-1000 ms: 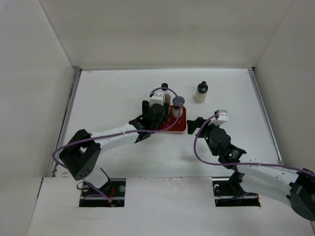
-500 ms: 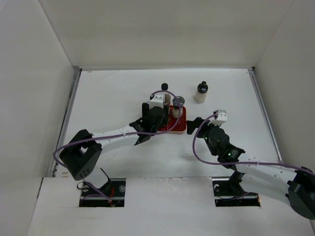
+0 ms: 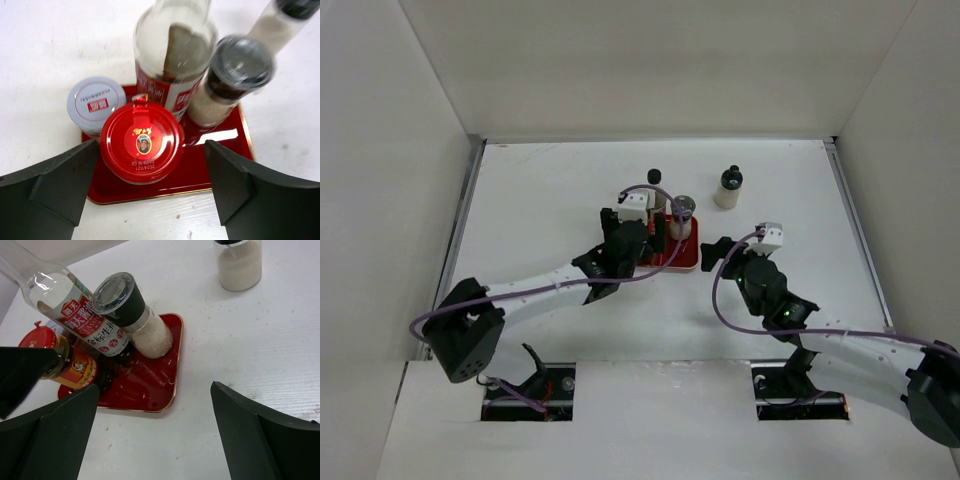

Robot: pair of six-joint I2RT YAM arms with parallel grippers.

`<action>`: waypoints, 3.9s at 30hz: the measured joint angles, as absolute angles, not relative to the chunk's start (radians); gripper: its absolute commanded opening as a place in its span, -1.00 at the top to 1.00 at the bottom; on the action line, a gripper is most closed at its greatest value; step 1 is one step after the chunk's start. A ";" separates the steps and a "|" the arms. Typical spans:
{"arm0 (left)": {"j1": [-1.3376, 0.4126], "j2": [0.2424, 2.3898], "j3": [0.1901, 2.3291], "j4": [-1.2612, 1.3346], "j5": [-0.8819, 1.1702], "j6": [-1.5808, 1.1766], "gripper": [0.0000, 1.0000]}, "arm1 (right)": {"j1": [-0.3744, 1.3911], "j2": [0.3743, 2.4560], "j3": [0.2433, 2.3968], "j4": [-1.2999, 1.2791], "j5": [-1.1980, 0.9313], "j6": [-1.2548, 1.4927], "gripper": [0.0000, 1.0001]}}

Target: Organize the condiment bottles

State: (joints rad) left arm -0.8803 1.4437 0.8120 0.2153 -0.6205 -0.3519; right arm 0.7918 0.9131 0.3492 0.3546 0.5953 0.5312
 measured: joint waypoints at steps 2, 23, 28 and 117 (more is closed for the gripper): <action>-0.887 1.387 0.797 0.235 -0.619 -0.351 -0.79 | 0.786 0.916 0.361 0.341 0.595 0.532 -0.89; -0.646 0.934 0.237 0.620 -0.617 -0.493 -0.90 | 0.385 1.565 1.015 0.156 0.480 0.464 -1.00; -0.646 0.957 0.235 0.669 -0.612 -0.531 -0.98 | 0.361 1.699 1.125 0.117 0.453 0.432 -1.00; -0.478 1.114 0.280 0.549 -0.634 -0.696 -1.00 | 0.730 1.091 0.501 0.393 0.769 0.477 -1.00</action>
State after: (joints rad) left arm -0.4778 1.1137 0.2798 0.5488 -0.6338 -0.6964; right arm 0.7300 1.0912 0.5007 0.3931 0.7692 0.4767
